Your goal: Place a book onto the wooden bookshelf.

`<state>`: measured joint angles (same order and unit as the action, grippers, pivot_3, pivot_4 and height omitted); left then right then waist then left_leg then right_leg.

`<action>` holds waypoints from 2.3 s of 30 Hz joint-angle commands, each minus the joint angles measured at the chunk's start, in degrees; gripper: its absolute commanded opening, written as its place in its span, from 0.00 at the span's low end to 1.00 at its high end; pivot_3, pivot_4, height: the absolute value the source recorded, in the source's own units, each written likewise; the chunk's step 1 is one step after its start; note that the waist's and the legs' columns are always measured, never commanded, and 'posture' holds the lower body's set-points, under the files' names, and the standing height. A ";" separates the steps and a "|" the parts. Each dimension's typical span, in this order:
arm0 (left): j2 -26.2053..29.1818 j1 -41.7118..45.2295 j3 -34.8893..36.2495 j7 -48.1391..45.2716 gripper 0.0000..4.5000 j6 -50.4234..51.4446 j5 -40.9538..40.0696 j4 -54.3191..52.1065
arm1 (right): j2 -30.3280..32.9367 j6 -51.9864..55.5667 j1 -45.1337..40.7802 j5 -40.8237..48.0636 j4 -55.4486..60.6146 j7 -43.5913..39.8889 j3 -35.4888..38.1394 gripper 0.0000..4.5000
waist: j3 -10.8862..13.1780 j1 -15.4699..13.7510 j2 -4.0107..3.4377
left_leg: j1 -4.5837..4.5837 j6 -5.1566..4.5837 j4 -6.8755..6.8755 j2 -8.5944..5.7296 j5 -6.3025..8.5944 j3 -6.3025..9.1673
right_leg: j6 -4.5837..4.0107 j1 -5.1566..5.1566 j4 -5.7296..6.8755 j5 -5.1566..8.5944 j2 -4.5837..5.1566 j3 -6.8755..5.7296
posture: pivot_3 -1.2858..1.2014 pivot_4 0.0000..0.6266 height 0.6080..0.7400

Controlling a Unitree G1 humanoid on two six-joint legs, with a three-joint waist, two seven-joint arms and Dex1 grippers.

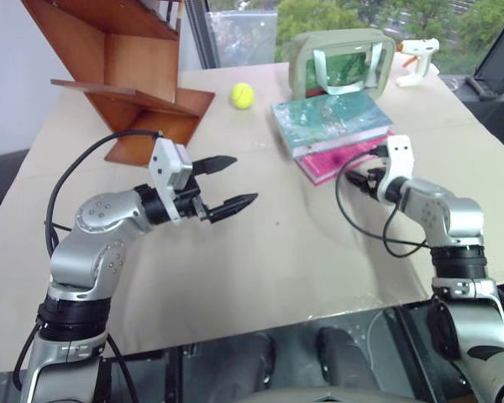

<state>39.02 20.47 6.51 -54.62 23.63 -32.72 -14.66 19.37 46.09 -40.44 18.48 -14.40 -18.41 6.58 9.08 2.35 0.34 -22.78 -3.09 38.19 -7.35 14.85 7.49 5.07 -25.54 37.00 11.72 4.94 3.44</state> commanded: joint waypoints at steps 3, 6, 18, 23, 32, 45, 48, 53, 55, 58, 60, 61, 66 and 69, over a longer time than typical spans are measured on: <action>0.75 0.30 1.48 -0.44 1.00 -1.26 -0.10 -1.07 | -0.28 -13.55 -4.27 -1.66 -9.01 -5.53 -0.29 0.75 | 0.00 0.01 0.00 | 0.00 0.00 0.00 0.00 0.00 0.00 | 0.00 0.01 -0.01 0.00 0.00 0.00 | 0.52 0.24 1.00; 1.15 -0.23 2.00 -0.42 1.00 -1.14 -0.23 -1.44 | -0.29 -16.93 -5.05 -2.89 -12.27 -8.15 -1.81 0.75 | 0.00 0.09 0.00 | 0.00 0.00 0.00 0.00 0.00 0.00 | 0.00 0.00 -0.02 0.00 0.00 0.00 | 0.52 0.24 1.00; 2.17 -1.37 3.21 0.21 1.00 -0.59 -0.64 -2.62 | -1.13 -22.53 -7.86 -4.62 -19.90 -14.46 -3.31 0.75 | 0.00 0.21 0.00 | 0.01 0.00 0.00 0.01 0.00 0.00 | 0.00 0.00 -0.01 0.00 -0.03 0.02 | 0.52 0.24 1.00; 2.23 -1.70 3.57 0.44 1.00 -0.48 -0.62 -3.11 | -2.23 -22.19 -7.32 -4.10 -17.92 -16.03 -3.61 0.75 | 0.00 0.22 0.00 | 0.01 0.00 0.00 0.02 0.00 0.00 | 0.00 -0.01 -0.01 0.00 -0.04 0.02 | 0.52 0.24 1.00; 2.52 -2.12 3.69 0.49 1.00 -0.65 -0.63 -3.42 | -3.33 -22.14 -6.37 -4.28 -17.09 -17.42 -4.08 0.75 | 0.01 0.16 -0.01 | 0.00 0.00 0.00 0.02 0.00 0.01 | 0.00 -0.01 -0.01 0.00 -0.03 0.01 | 0.52 0.24 1.00; 3.38 -2.71 4.43 0.80 1.00 -0.02 -1.10 -4.36 | -5.98 -27.42 -6.89 -4.96 -21.05 -21.68 -5.30 0.75 | 0.01 0.23 -0.02 | 0.00 0.01 0.00 0.02 0.00 0.01 | 0.00 -0.01 -0.01 0.00 -0.04 0.01 | 0.52 0.24 1.00; 3.62 -3.01 4.73 0.90 1.00 0.23 -1.22 -4.63 | -6.54 -28.20 -5.09 -4.38 -17.47 -24.14 -6.12 0.75 | 0.01 0.22 -0.02 | 0.01 0.01 0.00 0.03 0.00 0.02 | 0.00 -0.01 -0.01 0.00 -0.05 0.01 | 0.52 0.24 1.00; 3.92 -3.17 5.09 1.08 1.00 0.72 -1.43 -4.87 | -7.49 -27.47 -2.20 -2.62 -10.00 -28.20 -7.59 0.75 | 0.01 0.15 -0.02 | -0.01 0.01 0.00 0.02 0.00 0.03 | 0.00 -0.01 -0.02 0.00 -0.04 0.00 | 0.52 0.24 1.00; 4.22 -3.26 5.40 0.91 1.00 0.75 -1.43 -4.68 | -7.86 -26.32 -0.55 -2.11 -6.28 -30.17 -9.36 0.75 | 0.01 0.14 -0.03 | 0.00 0.01 0.00 0.02 0.00 0.03 | 0.00 -0.01 -0.01 0.00 -0.04 0.00 | 0.52 0.24 1.00; 4.85 -3.37 6.04 0.58 1.00 0.81 -1.43 -4.38 | -8.32 -24.09 1.77 -1.28 -1.09 -32.19 -11.92 0.75 | 0.01 0.20 -0.03 | 0.00 0.01 0.00 0.04 0.00 0.06 | 0.00 -0.01 -0.01 0.00 -0.06 -0.03 | 0.52 0.24 1.00; 5.47 -3.55 6.73 0.43 1.00 0.96 -1.52 -4.25 | -8.76 -22.47 3.48 -0.77 2.56 -33.06 -13.96 0.75 | 0.01 0.14 -0.03 | 0.00 0.01 0.00 0.04 0.00 0.05 | 0.00 -0.01 -0.01 0.00 -0.06 -0.03 | 0.52 0.24 1.00; 5.86 -3.78 7.16 0.37 1.00 1.06 -1.58 -4.26 | -9.15 -21.76 4.49 -0.60 4.55 -33.27 -15.13 0.75 | 0.01 0.15 -0.03 | 0.00 0.01 0.00 0.04 0.00 0.06 | 0.00 -0.02 -0.01 0.00 -0.06 -0.04 | 0.52 0.24 1.00; 7.46 -5.40 8.94 -0.05 1.00 1.16 -1.85 -4.29 | -10.61 -18.65 8.73 -0.28 12.67 -31.76 -18.75 0.75 | 0.03 0.07 -0.04 | 0.02 0.02 -0.01 0.04 0.00 0.07 | -0.01 -0.05 -0.01 0.00 -0.07 -0.04 | 0.52 0.24 1.00; 7.91 -5.61 9.36 -0.48 1.00 0.71 -1.54 -3.09 | -9.64 -15.55 11.38 -1.62 19.45 -29.29 -21.16 0.75 | 0.02 -0.03 -0.04 | 0.01 0.02 0.00 0.04 0.00 0.09 | 0.00 -0.04 -0.02 0.00 -0.06 -0.08 | 0.52 0.24 1.00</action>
<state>45.96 14.85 13.61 -54.82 25.05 -33.84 -17.35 9.35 28.88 -29.50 16.88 -1.33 -49.02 -13.08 9.10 2.32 0.29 -22.77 -3.07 38.19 -7.31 14.85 7.58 5.06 -25.58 36.98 11.72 4.89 3.36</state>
